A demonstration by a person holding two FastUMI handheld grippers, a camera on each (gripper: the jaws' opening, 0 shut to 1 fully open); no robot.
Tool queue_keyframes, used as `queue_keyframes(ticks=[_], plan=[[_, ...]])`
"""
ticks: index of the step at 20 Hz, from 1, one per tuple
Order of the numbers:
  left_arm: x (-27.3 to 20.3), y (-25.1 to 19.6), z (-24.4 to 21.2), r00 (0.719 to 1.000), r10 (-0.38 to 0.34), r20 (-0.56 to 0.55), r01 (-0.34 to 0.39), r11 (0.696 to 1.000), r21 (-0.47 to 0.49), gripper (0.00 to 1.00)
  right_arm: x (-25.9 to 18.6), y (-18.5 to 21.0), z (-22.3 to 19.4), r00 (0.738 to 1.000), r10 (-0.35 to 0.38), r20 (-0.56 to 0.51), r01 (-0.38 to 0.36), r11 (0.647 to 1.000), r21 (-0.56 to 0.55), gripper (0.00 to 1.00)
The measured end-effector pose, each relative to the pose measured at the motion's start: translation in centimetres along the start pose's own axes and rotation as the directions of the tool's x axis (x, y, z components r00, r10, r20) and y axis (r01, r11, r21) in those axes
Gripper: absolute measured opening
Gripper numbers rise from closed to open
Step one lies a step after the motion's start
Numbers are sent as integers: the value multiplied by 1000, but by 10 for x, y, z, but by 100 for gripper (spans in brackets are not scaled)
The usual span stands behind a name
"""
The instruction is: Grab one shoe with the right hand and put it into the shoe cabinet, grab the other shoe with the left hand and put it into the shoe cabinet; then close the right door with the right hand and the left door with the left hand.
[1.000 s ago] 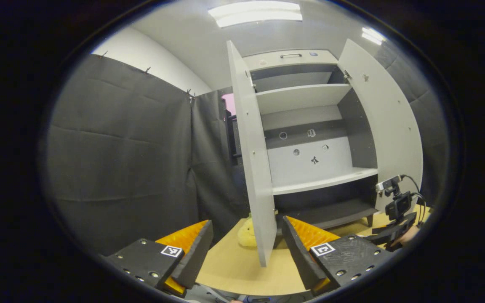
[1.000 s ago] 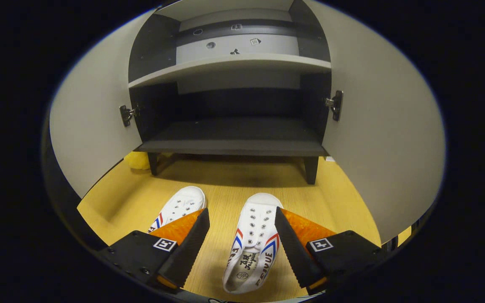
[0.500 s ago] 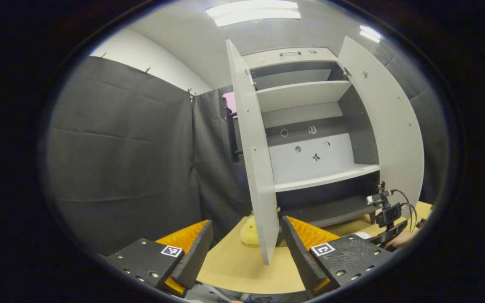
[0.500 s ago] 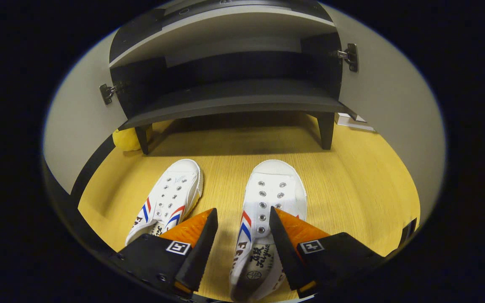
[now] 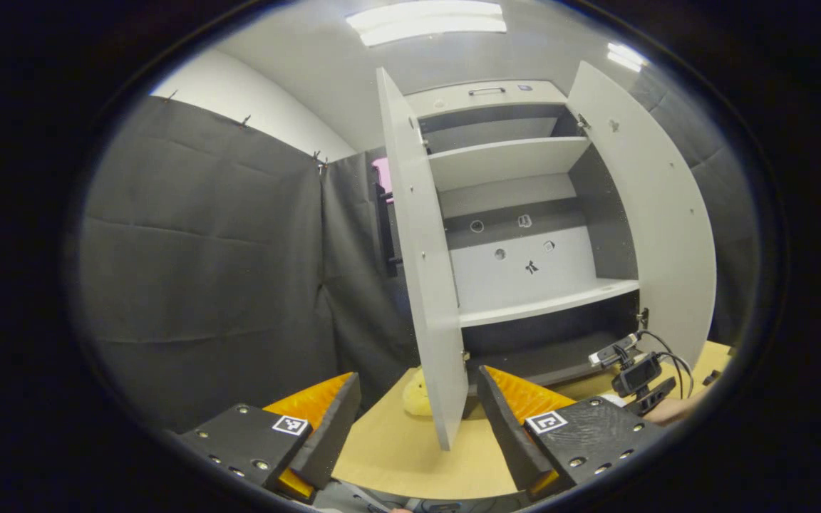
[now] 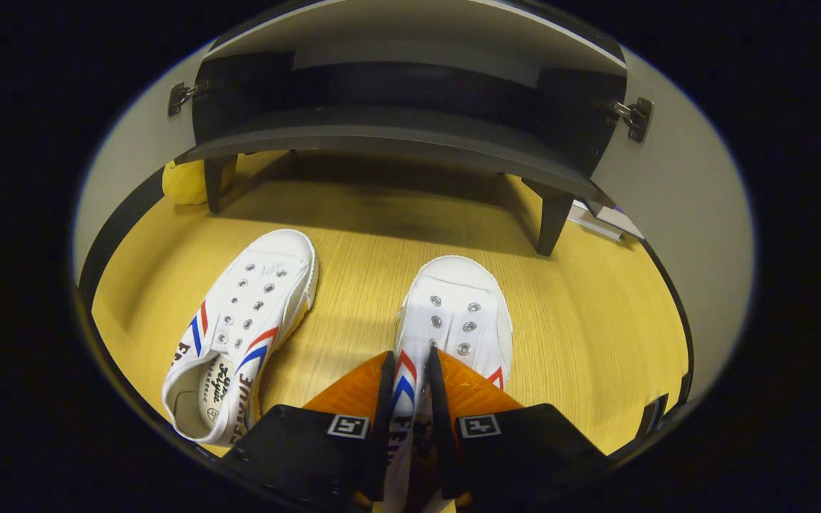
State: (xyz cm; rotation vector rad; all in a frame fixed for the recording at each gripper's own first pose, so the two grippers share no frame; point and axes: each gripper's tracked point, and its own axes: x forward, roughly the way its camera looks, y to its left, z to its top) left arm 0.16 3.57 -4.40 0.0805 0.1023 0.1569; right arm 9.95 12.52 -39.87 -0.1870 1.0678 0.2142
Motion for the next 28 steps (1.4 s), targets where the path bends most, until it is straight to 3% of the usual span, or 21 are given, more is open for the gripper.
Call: queue_keyframes(ticks=[2, 3, 7, 9, 10, 16, 28], plan=[[0, -1, 1, 1000, -5, 2, 5, 1000, 4, 94, -1, 1, 2, 1000, 27, 2, -27, 998, 56, 14], [0, -2, 1, 1000, -7, 3, 7, 1000, 5, 94, -12, -1, 7, 999, 39, -2, -39, 997, 73, 2], [-1, -4, 3, 1000, -22, 11, 22, 1000, 11, 94, -13, -7, 14, 996, 56, 66, -67, 983, 168, 2], [-1, -7, 5, 999, -33, 18, 33, 999, 9, 94, -20, -13, 20, 995, 67, 77, -80, 979, 186, 0], [-2, -8, 6, 999, -39, 21, 39, 999, 8, 100, -26, -17, 23, 994, 69, 84, -84, 978, 189, 1], [4, -21, 11, 996, -80, 41, 80, 997, 4, 100, -65, -28, 58, 981, 76, 177, -110, 974, 196, 2], [27, -49, 24, 982, -165, 97, 170, 984, -46, 100, -178, -52, 177, 909, 75, 410, -160, 971, 178, 1]])
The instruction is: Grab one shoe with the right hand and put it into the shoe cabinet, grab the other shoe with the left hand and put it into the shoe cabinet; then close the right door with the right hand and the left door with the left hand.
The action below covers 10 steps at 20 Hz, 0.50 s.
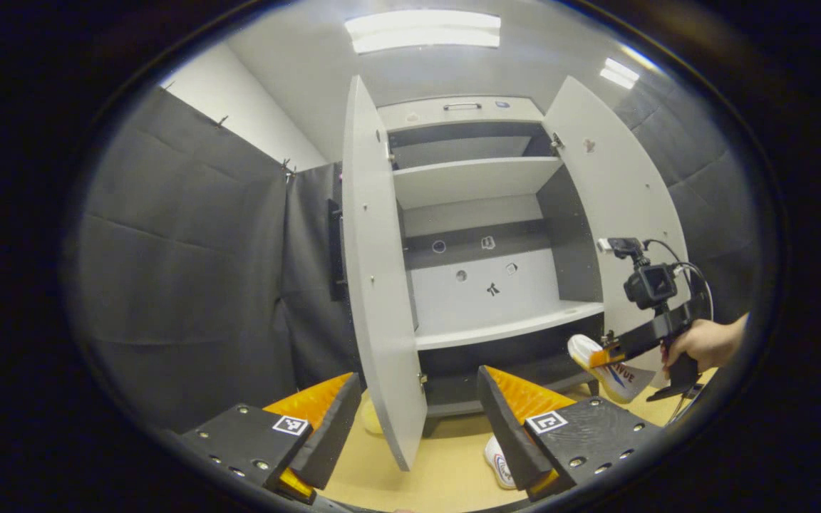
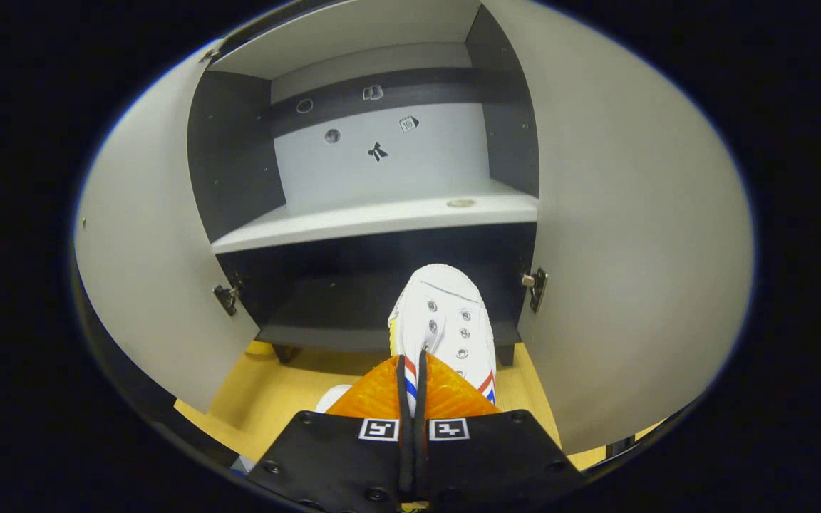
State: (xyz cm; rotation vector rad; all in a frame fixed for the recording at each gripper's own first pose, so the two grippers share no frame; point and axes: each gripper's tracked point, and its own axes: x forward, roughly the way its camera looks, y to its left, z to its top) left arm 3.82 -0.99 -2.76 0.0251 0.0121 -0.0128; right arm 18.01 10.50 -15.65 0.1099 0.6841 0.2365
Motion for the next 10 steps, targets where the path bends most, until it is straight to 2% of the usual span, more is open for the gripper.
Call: queue_keyframes(ticks=[1, 2, 3, 4, 10], plan=[[3, -3, 2, 1000, -7, 6, 7, 1000, -5, 100, -2, 2, 16, 1000, 4, 21, -4, 1000, -4, 1], [6, -5, 4, 1000, -12, 12, 12, 1000, -10, 94, -3, 4, 20, 999, 5, 43, -5, 1000, -6, 1], [10, -8, 3, 1000, -18, 14, 18, 1000, -15, 97, -4, 6, 35, 998, 8, 59, -7, 1000, -11, 1], [12, -11, 4, 1000, -25, 17, 25, 1000, -19, 94, -6, 6, 50, 997, 13, 82, -12, 1000, -14, 1], [30, -15, 10, 999, -16, 35, 17, 1000, -22, 94, 11, 6, 142, 983, 24, 183, -19, 999, -28, 1]])
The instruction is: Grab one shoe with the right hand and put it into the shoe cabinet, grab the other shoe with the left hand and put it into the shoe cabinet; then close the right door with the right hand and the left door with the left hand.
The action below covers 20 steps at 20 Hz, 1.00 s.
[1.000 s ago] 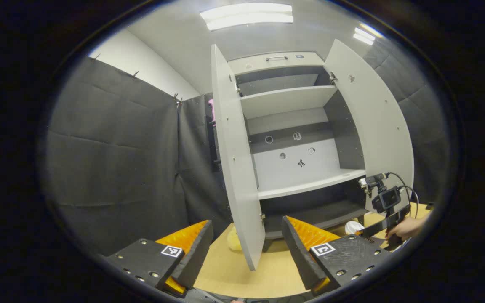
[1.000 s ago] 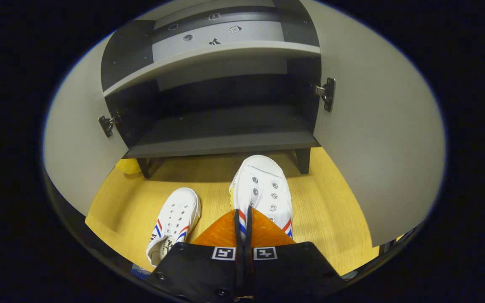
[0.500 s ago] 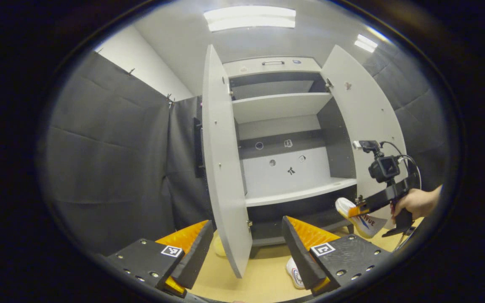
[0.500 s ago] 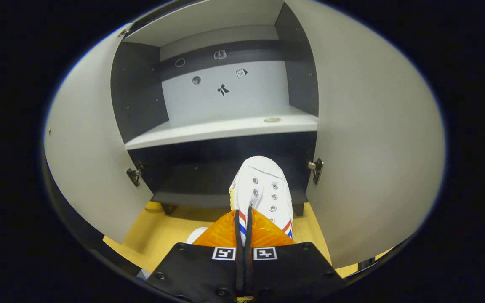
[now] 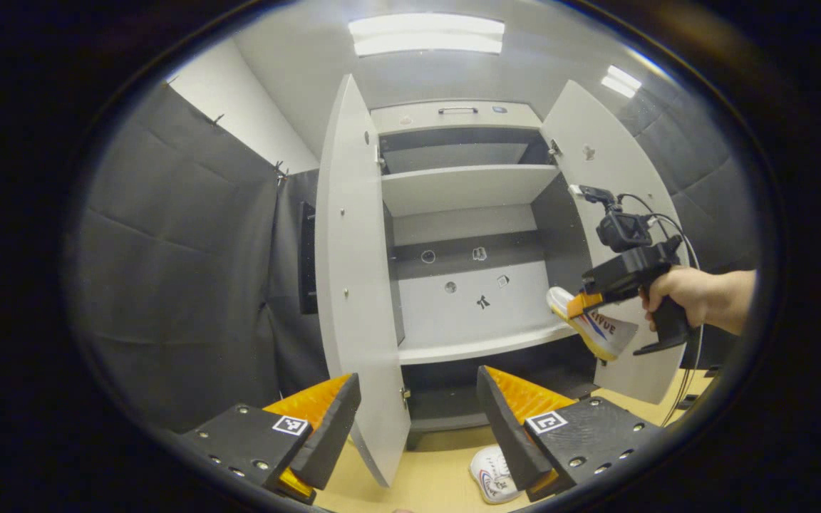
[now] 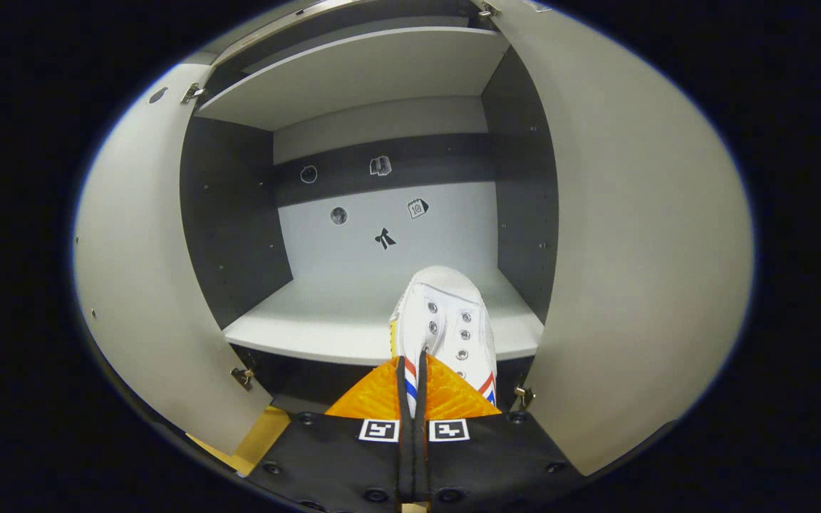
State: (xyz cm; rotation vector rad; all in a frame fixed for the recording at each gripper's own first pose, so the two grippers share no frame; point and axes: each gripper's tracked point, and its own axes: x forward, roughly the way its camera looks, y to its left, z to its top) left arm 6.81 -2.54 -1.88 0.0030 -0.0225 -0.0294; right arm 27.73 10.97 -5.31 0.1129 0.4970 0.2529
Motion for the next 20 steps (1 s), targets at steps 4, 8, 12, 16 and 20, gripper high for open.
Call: queue_keyframes(ticks=[4, 8, 12, 16, 20], plan=[[6, -1, -4, 1000, 23, -10, -23, 1000, 5, 94, 35, -4, 38, 1000, -1, 30, 1, 1000, 0, 1], [13, 0, -8, 998, 52, -20, -51, 999, 11, 94, 72, -7, 57, 1000, -9, 29, 9, 1000, 2, 1], [18, -4, -14, 998, 59, -37, -59, 998, 18, 94, 116, -11, 60, 1000, -20, -5, 20, 1000, -7, 1], [22, -8, -21, 996, 69, -61, -68, 997, 31, 94, 148, -8, 47, 998, -40, -54, 37, 998, -55, 5], [24, -9, -26, 995, 73, -75, -71, 997, 31, 94, 166, -4, 33, 994, -54, -92, 48, 997, -66, 2]])
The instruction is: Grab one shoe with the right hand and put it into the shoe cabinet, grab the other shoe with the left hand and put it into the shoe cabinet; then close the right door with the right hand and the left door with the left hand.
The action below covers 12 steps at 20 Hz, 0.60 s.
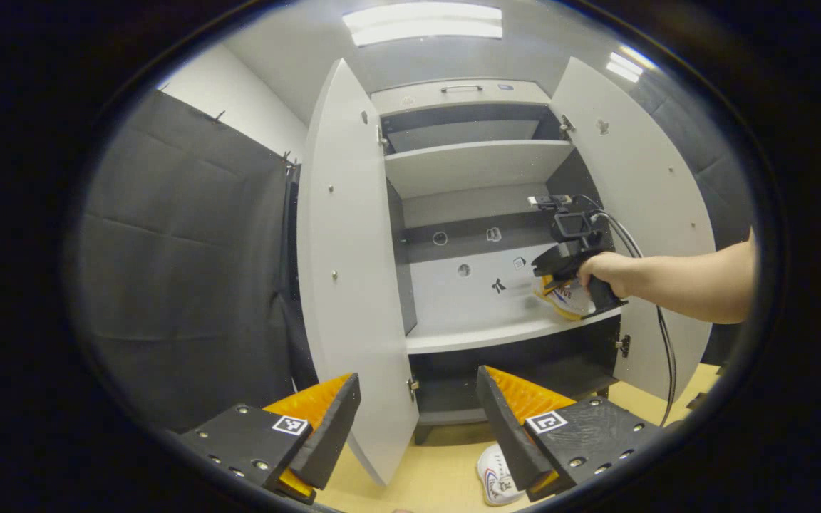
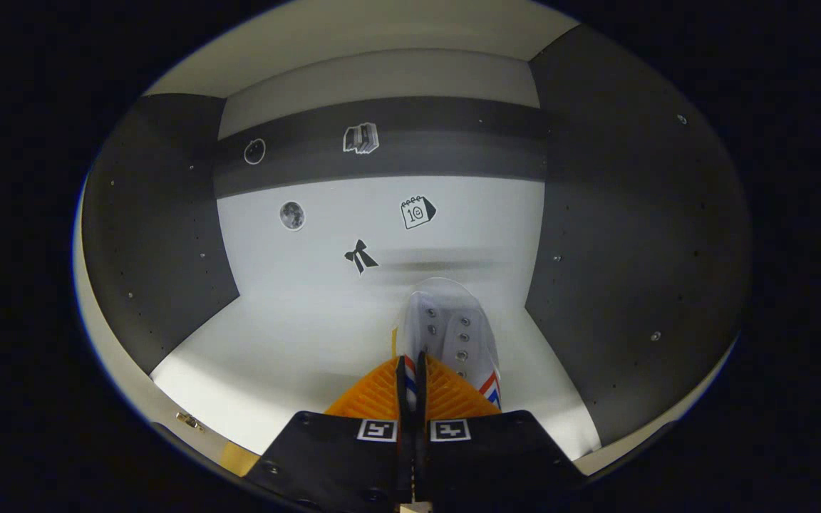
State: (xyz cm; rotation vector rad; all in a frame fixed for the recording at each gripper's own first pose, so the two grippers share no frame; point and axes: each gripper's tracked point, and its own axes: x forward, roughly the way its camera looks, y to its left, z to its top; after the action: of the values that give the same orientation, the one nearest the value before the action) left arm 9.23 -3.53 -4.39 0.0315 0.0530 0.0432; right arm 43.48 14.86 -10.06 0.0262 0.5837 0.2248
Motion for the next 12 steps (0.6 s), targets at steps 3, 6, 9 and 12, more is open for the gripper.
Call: queue_keyframes(ticks=[3, 6, 9, 12], plan=[[4, -3, -2, 1000, -4, -8, 4, 1000, 8, 94, -5, 4, 7, 999, 22, 48, -23, 1000, 11, 21], [8, -9, -7, 999, -27, -17, 27, 1000, 1, 94, -32, 8, 20, 991, 43, 124, -43, 999, 0, 59], [14, -16, -9, 998, -61, -23, 61, 998, -11, 94, -71, 6, 28, 976, 59, 208, -62, 998, 5, 93], [23, -29, -12, 994, -106, -28, 105, 994, -16, 94, -115, 8, 31, 954, 94, 285, -100, 995, 7, 97]])
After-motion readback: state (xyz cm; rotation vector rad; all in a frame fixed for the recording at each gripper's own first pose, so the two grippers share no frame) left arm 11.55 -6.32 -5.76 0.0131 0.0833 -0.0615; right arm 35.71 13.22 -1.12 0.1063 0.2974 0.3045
